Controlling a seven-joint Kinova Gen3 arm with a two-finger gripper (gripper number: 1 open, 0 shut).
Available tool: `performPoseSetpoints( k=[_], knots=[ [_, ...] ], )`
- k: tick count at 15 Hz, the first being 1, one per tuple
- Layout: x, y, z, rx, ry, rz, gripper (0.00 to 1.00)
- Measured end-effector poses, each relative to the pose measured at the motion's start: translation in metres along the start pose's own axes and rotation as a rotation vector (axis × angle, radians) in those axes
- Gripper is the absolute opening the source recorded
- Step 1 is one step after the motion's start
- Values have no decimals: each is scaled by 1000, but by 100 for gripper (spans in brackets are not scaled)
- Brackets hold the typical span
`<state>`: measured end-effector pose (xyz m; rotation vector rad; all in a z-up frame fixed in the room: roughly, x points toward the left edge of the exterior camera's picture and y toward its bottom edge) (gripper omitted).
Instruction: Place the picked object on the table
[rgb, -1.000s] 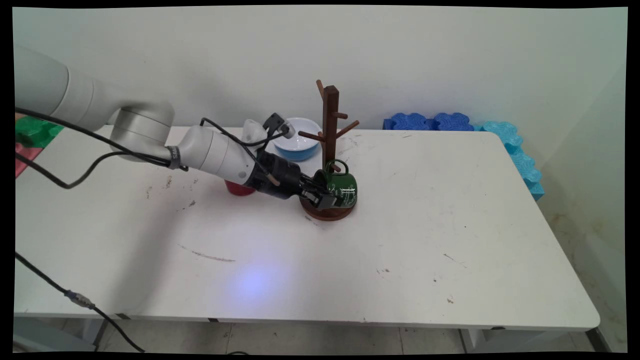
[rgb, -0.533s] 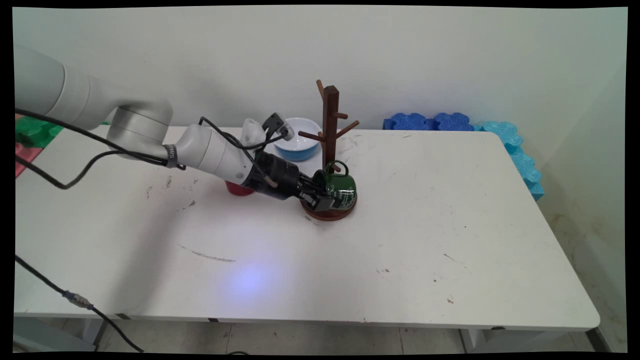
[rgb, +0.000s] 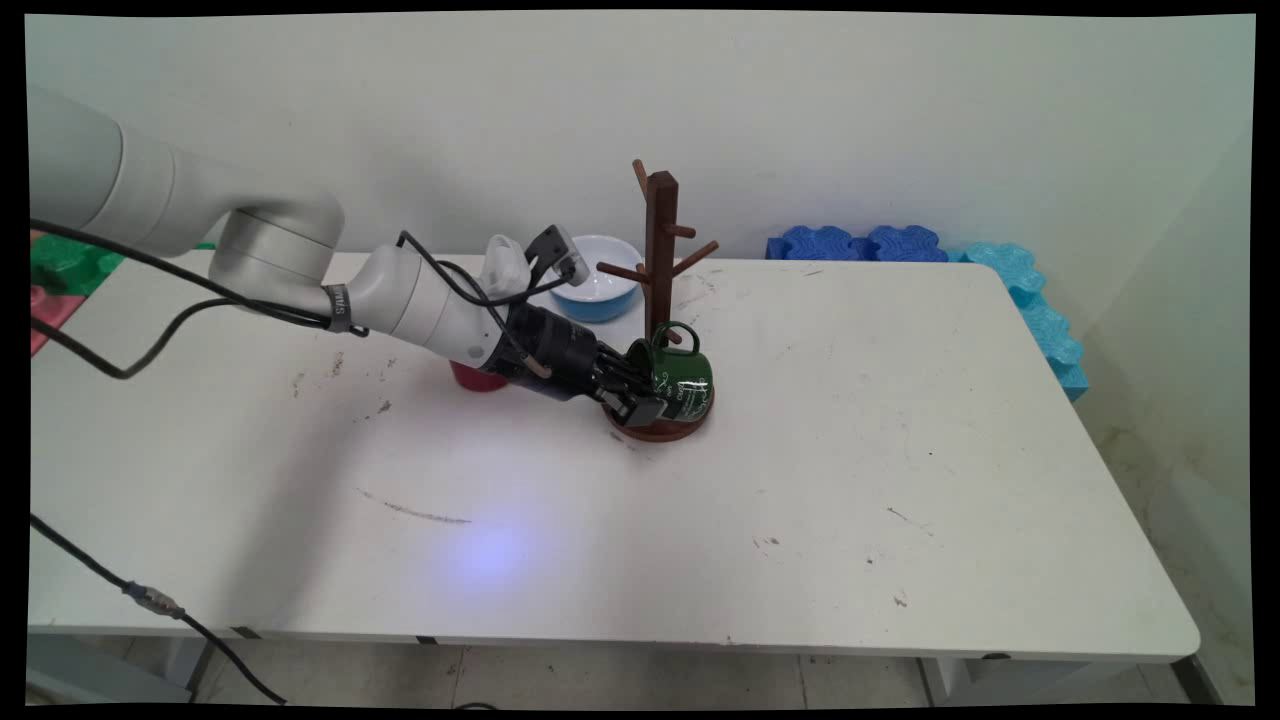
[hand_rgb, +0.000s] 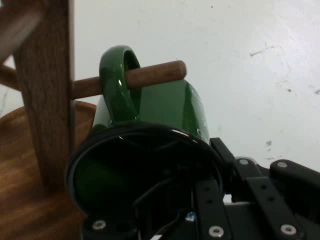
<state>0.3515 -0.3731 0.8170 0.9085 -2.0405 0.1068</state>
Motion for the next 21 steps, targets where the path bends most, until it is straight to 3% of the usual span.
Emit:
performPoseSetpoints(
  k=[21],
  knots=[
    [7, 35, -25, -56, -18, 140, 0]
  ],
)
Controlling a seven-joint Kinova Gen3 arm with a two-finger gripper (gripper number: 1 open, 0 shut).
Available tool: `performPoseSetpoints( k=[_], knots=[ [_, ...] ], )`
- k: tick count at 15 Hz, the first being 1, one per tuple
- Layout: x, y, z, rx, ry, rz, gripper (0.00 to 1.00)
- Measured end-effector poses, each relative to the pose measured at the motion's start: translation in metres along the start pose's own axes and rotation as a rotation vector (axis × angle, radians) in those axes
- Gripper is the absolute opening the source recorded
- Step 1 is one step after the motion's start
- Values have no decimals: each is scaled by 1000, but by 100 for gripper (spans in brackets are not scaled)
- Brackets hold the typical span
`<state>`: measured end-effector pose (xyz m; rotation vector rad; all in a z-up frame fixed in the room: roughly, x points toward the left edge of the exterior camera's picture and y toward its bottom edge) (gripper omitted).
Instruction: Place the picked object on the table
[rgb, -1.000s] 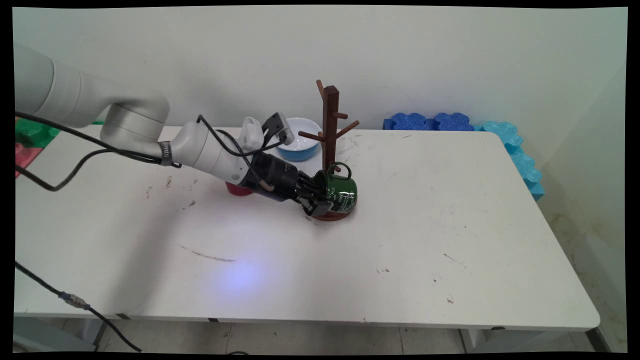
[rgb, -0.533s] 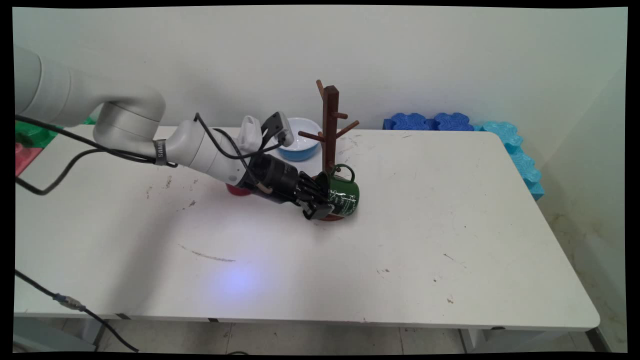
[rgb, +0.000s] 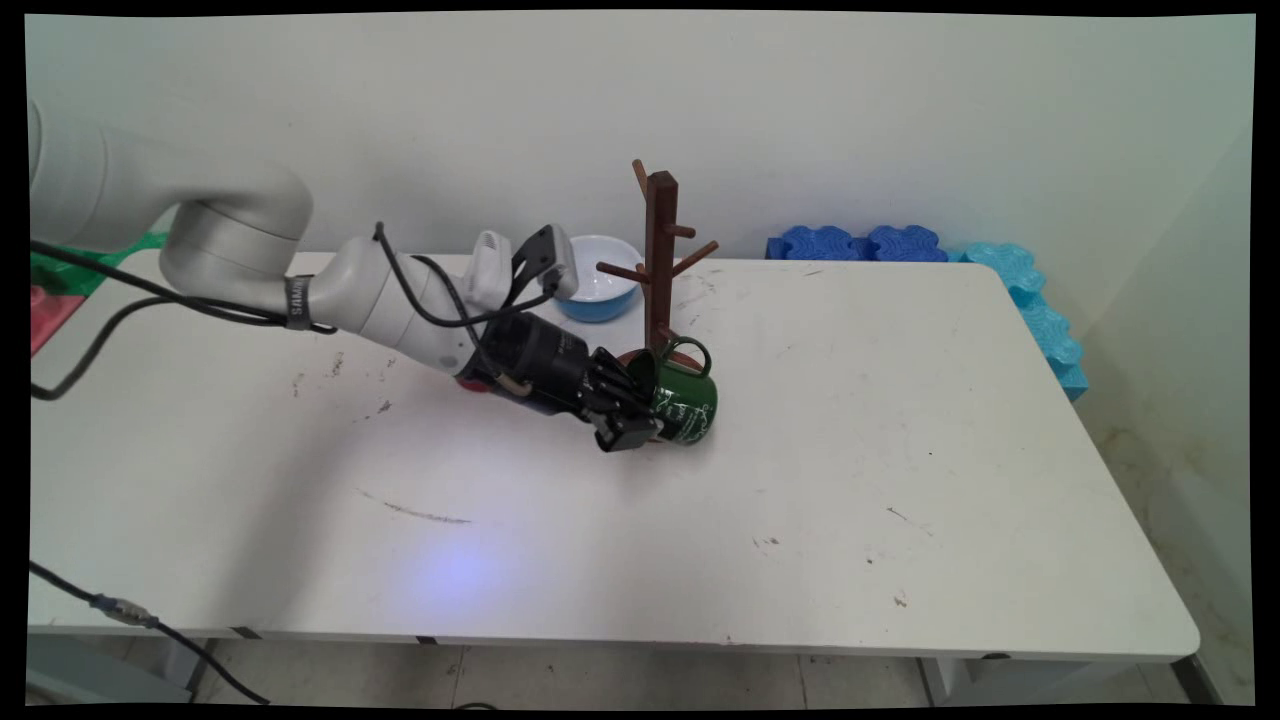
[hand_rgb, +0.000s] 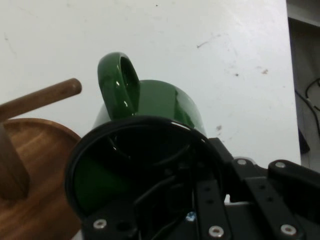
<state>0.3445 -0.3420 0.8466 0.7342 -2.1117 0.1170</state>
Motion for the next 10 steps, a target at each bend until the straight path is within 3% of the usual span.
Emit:
performPoseSetpoints(
  k=[5, 10],
  knots=[
    [-5, 6, -19, -15, -18, 47, 0],
    [-13, 7, -45, -2, -53, 109, 0]
  ],
)
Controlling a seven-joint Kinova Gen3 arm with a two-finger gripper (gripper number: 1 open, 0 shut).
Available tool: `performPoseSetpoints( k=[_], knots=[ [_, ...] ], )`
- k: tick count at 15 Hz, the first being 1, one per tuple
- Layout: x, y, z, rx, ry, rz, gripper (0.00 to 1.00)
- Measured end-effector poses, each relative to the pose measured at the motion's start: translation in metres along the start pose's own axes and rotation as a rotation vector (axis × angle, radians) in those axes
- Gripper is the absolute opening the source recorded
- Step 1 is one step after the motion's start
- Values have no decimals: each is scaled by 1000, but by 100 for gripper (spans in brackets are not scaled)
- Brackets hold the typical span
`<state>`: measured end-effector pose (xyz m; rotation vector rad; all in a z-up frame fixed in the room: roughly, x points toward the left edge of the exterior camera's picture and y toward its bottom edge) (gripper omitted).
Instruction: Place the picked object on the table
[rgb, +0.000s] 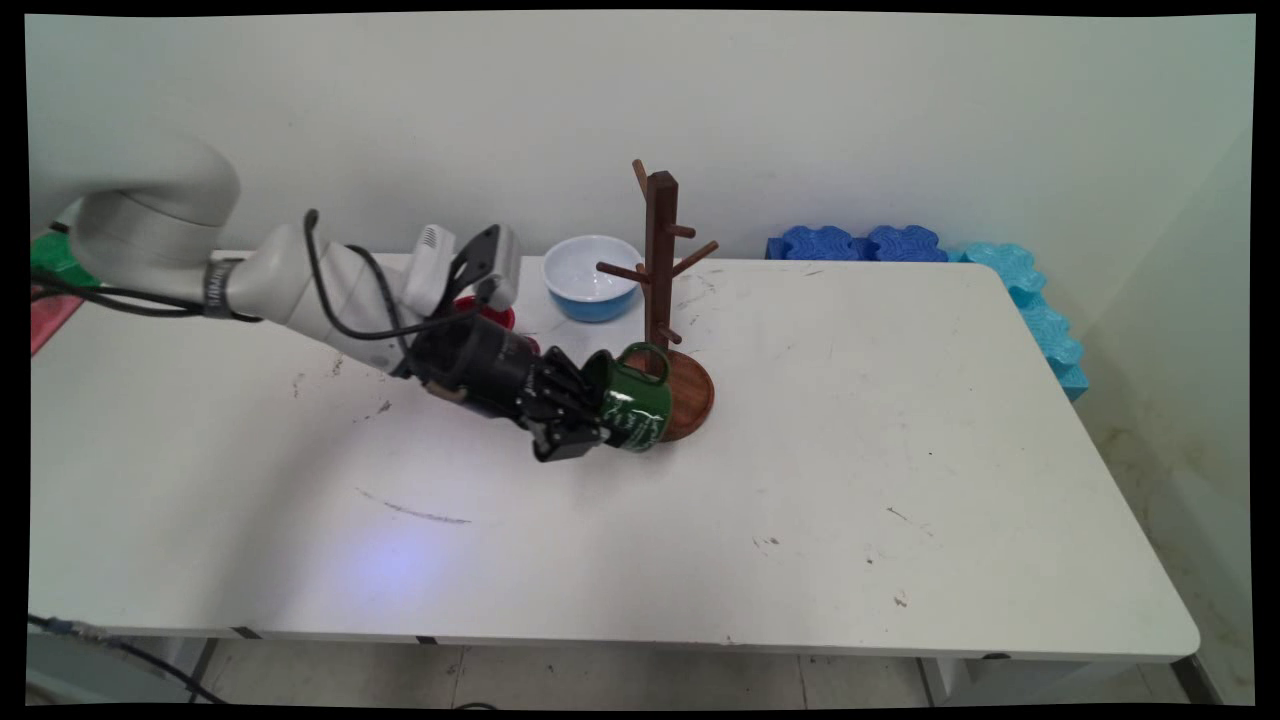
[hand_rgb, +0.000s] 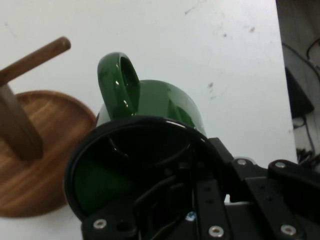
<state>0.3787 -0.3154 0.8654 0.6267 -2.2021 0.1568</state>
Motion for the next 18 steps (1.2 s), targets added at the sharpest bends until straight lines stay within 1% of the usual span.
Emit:
performPoseSetpoints(
  k=[8, 14, 18],
  knots=[
    [-8, 1, -37, 35, -90, 163, 0],
    [-16, 3, -51, 59, -191, 295, 0],
    [-19, 2, -55, 76, -249, 347, 0]
  ],
)
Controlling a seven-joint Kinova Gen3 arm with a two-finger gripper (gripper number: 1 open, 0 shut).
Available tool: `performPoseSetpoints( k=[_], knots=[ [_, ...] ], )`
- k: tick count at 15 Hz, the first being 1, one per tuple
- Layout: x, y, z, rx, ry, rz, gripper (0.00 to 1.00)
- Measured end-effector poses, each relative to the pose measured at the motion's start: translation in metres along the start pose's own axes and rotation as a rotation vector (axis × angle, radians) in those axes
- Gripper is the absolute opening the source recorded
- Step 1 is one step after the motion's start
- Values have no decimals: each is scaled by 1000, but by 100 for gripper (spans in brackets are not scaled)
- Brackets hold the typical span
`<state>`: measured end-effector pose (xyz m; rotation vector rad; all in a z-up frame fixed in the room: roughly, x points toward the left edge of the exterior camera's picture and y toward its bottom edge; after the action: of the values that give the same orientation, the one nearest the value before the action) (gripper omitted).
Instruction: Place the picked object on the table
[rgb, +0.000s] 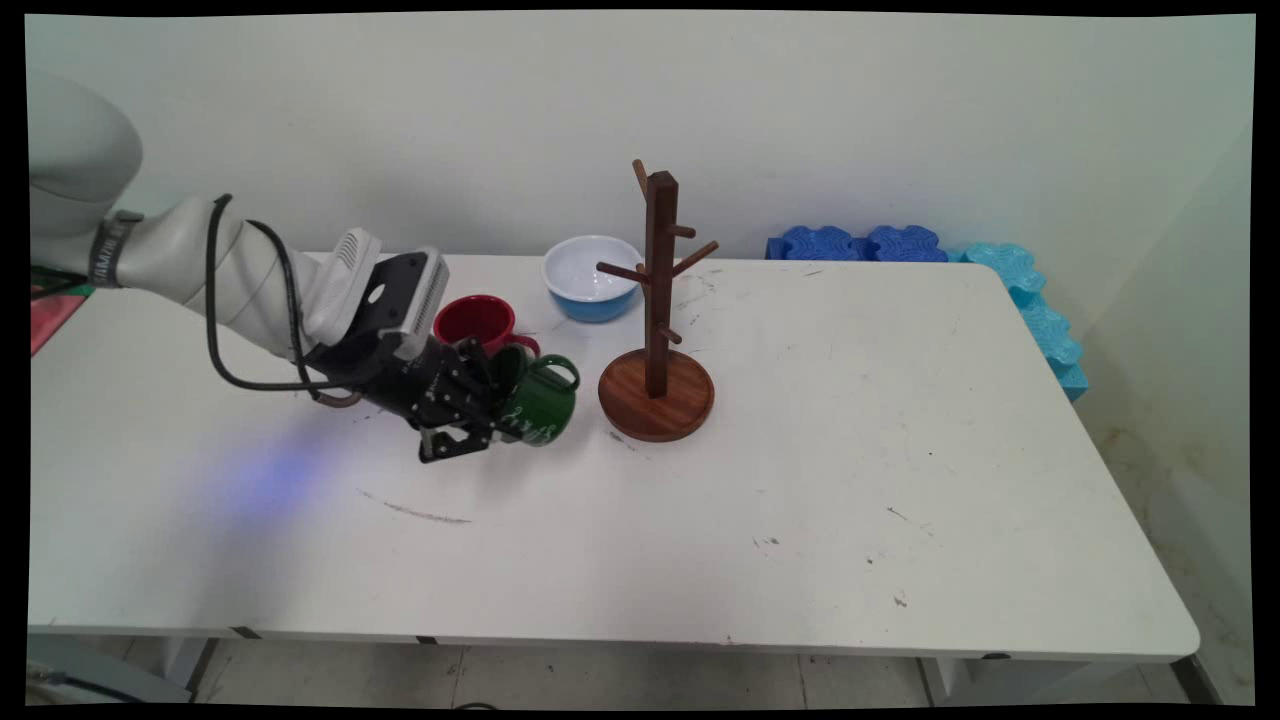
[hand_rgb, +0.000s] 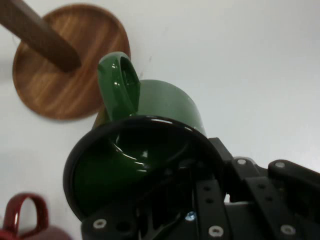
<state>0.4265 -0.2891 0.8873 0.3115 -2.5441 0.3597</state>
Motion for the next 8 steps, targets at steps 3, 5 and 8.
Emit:
performPoseSetpoints(
  k=[3, 5, 8],
  knots=[
    [-4, 0, -3, 7, -40, 27, 0],
    [-9, -1, -5, 14, -75, 46, 0],
    [-17, -3, -8, 21, -124, 63, 0]
  ],
)
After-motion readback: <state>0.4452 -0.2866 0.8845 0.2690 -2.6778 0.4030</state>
